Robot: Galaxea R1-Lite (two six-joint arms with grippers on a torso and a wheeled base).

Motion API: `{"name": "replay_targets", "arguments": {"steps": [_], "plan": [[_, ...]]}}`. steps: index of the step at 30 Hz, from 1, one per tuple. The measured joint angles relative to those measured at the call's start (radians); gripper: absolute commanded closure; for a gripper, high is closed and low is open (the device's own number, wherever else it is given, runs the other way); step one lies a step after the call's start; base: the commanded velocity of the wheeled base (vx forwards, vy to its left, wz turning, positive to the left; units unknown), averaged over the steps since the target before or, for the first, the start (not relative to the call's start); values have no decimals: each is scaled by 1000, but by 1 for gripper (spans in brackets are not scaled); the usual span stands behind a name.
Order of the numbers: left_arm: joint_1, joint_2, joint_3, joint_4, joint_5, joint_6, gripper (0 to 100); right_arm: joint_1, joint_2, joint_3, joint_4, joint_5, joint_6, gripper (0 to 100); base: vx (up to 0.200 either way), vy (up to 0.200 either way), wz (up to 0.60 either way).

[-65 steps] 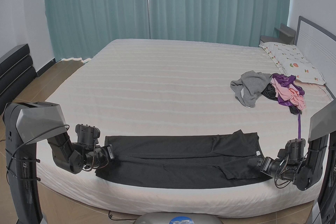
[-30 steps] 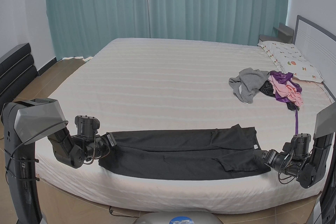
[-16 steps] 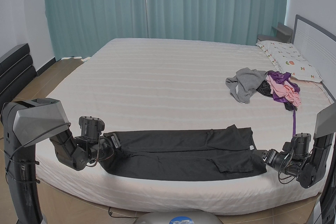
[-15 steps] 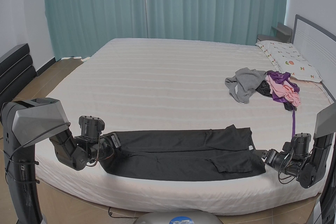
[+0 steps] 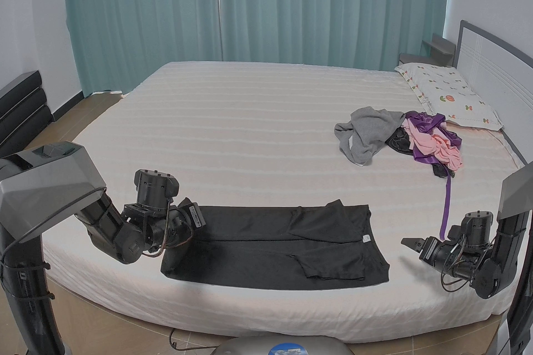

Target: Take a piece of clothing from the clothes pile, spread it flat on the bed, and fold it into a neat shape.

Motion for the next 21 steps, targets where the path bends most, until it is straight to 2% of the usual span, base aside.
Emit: {"name": "replay_targets", "arguments": {"steps": [12,21], "plan": [[-101,-11,-144,187,21,-3,100,9,7,-3,0,0,0,0,0,-200,0],[-164,-7,-271,307,22,-38,100,8,14,-8,0,0,0,0,0,-200,0]]}}
